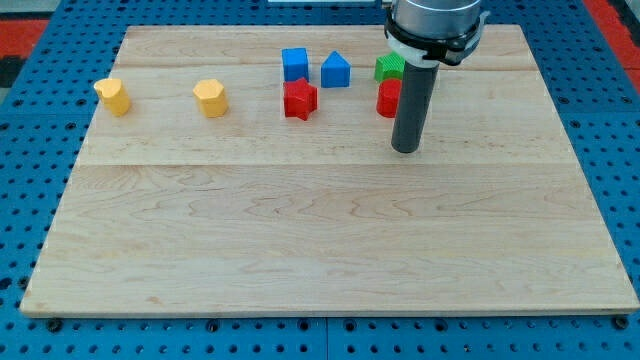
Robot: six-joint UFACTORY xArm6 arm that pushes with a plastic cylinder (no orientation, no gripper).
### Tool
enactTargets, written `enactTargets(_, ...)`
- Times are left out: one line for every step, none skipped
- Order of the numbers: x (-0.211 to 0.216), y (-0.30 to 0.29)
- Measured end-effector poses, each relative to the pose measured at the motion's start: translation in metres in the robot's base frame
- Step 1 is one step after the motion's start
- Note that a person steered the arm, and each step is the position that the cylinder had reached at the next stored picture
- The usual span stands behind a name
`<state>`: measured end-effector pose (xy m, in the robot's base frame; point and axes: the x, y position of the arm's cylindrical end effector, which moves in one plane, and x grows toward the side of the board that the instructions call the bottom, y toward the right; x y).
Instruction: Separate the green circle and green star
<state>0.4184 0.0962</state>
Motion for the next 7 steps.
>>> enactTargets(0.002, 0.000)
enactTargets(0.002, 0.002)
enactTargets(0.002, 0.024)
enactTargets(0.002, 0.035)
enactTargets(0.002, 0.036)
enactTargets(0.001, 0.036)
enactTargets(-0.014, 0.062)
